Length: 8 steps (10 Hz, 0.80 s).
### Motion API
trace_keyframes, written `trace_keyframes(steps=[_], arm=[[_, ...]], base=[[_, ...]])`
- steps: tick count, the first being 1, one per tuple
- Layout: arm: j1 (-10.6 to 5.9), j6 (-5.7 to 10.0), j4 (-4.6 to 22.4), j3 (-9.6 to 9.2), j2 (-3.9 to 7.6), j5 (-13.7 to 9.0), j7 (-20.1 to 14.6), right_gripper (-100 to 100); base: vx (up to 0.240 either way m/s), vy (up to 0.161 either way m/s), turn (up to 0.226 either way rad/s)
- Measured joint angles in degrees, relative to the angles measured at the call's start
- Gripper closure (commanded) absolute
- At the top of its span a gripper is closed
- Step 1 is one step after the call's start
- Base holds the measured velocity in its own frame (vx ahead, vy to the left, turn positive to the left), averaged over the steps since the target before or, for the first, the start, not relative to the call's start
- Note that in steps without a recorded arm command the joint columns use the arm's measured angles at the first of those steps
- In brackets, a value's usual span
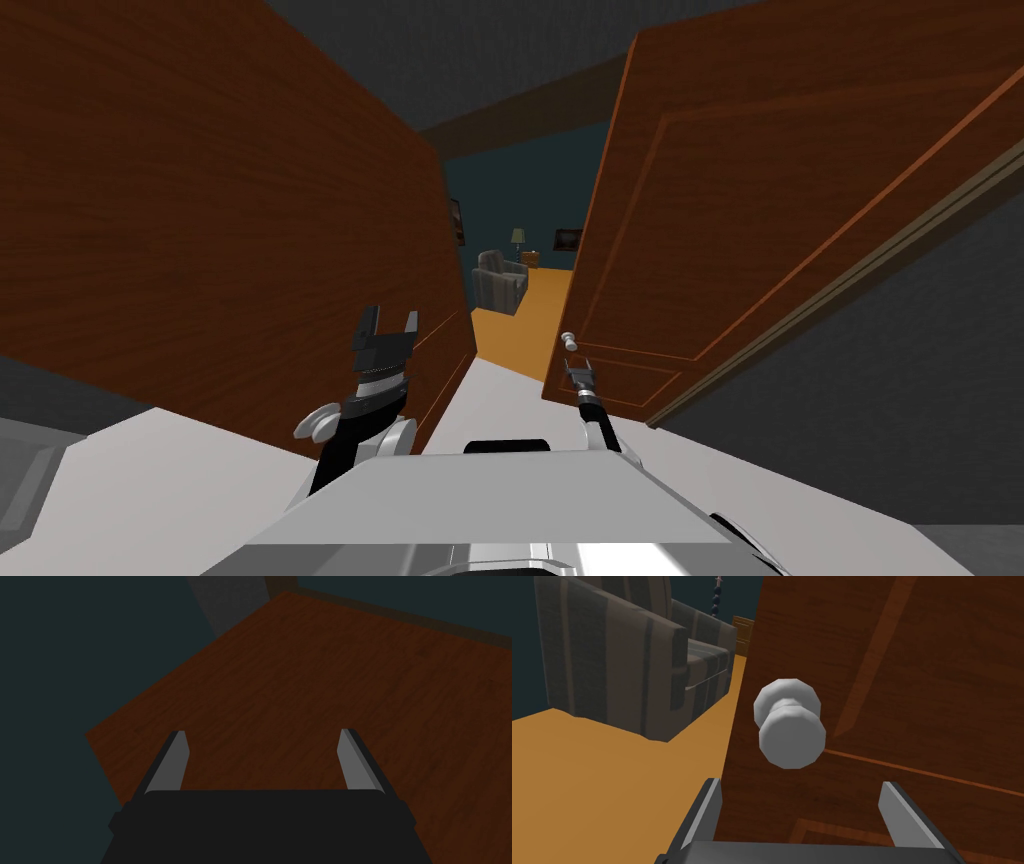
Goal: Pull the door open
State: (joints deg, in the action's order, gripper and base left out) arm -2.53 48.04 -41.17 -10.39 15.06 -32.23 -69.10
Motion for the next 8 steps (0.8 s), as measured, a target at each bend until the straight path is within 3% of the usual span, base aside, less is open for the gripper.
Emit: trace_keyframes(steps=[6,8], arm=[[-0.34,-0.65,-0.68,-1.70,-0.55,-2.90,-8.82,-100],[-0.36,-0.81,-0.87,-1.97,-0.63,-3.38,-10.26,-100]], base=[[-0.055,-0.012,0.010],[0.057,-0.007,0.065]])
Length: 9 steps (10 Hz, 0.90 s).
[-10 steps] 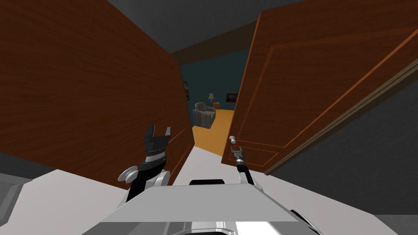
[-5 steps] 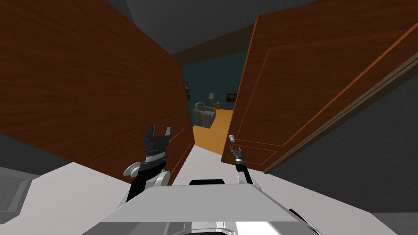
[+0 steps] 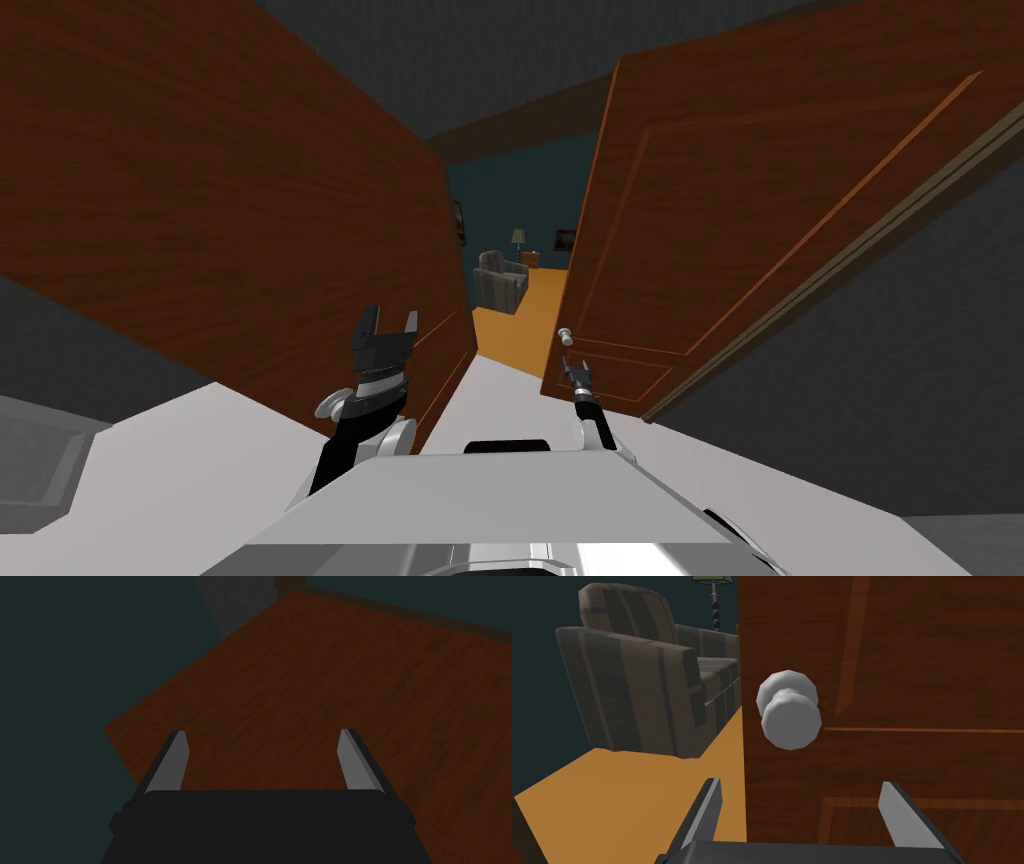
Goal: Pull the door open
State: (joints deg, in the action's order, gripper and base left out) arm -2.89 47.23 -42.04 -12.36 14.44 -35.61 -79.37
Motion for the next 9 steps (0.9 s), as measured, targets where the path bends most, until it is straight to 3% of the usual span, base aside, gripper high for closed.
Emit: trace_keyframes(steps=[1,3,5,6,7,9], arm=[[-0.27,0.70,1.48,0.05,0.54,-0.08,-0.82,-100],[1.54,0.44,-0.28,0.89,2.43,-0.78,-1.97,-100],[1.43,1.56,1.78,1.26,3.65,-1.14,-3.69,-100],[2.46,1.72,1.01,1.65,4.35,-1.45,-4.18,-100],[2.56,1.71,0.86,1.70,4.43,-1.49,-4.25,100],[2.40,1.74,1.00,1.80,4.55,-1.50,-4.16,100]], base=[[0.229,0.033,0.172],[0.194,0.007,0.110],[0.220,-0.030,0.139],[0.093,-0.022,0.015],[-0.010,-0.002,-0.029],[-0.031,0.001,0.007]])
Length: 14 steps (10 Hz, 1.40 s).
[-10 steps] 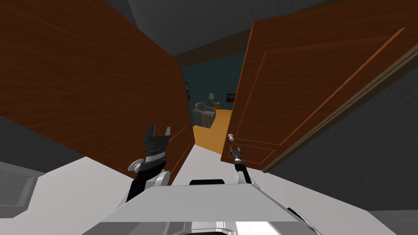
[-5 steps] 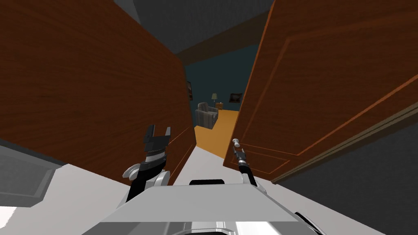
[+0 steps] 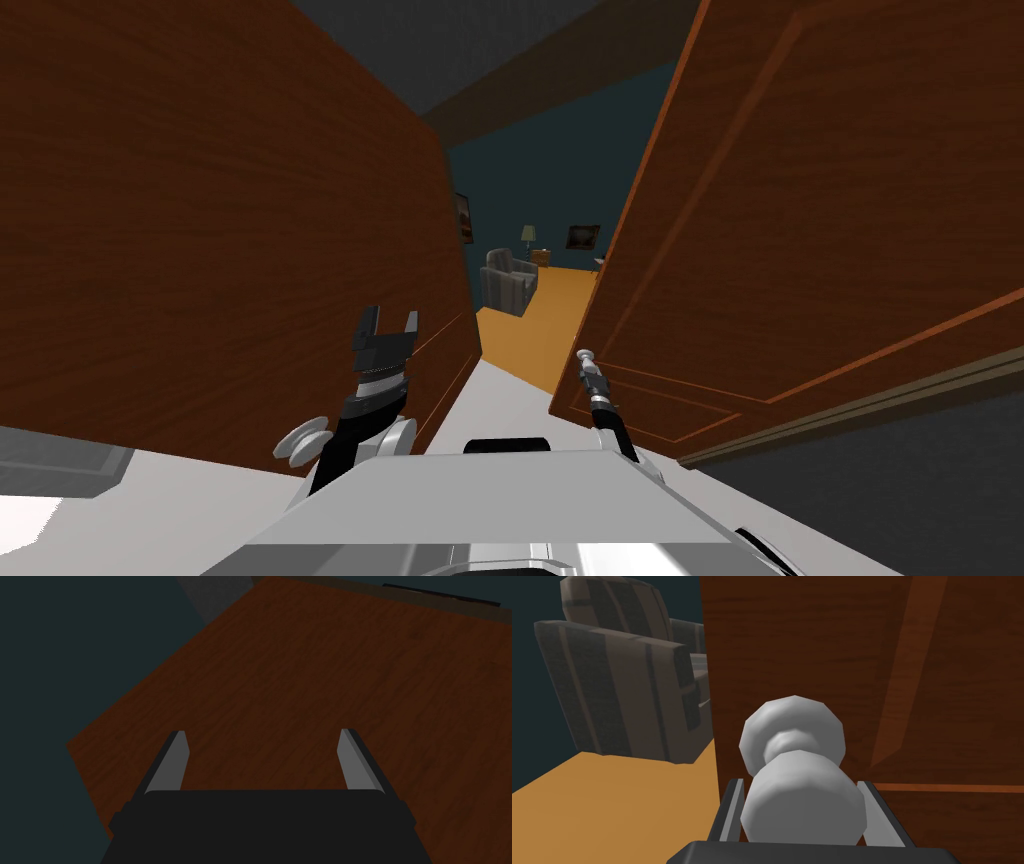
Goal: Pull the door open
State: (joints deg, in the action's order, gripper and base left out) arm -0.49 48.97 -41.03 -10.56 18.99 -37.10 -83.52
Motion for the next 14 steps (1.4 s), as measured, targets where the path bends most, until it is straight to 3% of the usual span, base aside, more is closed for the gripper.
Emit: trace_keyframes(steps=[4,14], arm=[[0.19,-0.20,0.16,-0.13,-0.13,0.02,-0.03,100],[3.61,2.68,-1.75,-7.24,5.80,2.63,-8.63,100]], base=[[-0.032,-0.011,0.031],[-0.199,-0.033,0.109]])
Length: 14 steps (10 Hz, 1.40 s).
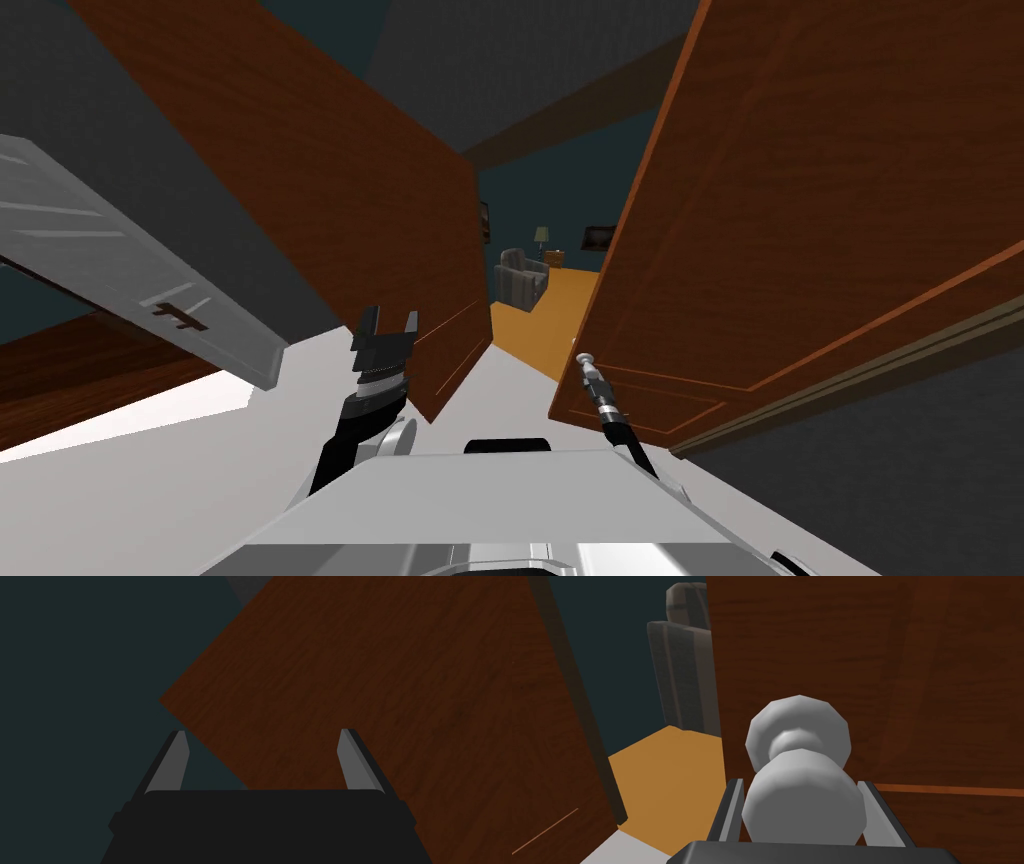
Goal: Pull the door open
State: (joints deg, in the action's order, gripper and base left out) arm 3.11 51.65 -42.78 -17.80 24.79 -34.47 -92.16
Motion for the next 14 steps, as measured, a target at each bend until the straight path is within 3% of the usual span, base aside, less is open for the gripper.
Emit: trace_keyframes(steps=[1,9,10,14], arm=[[0.19,-0.04,0.07,-0.23,-0.04,0.09,-0.19,100],[3.36,4.66,-0.68,-5.15,4.46,2.90,-5.94,100],[3.57,4.68,-0.61,-5.36,4.43,3.00,-6.09,100],[5.05,7.54,-0.53,-6.96,6.15,4.11,-8.19,100]], base=[[-0.146,-0.045,0.109],[-0.202,-0.039,0.090],[-0.153,-0.050,0.138],[-0.199,-0.064,0.129]])
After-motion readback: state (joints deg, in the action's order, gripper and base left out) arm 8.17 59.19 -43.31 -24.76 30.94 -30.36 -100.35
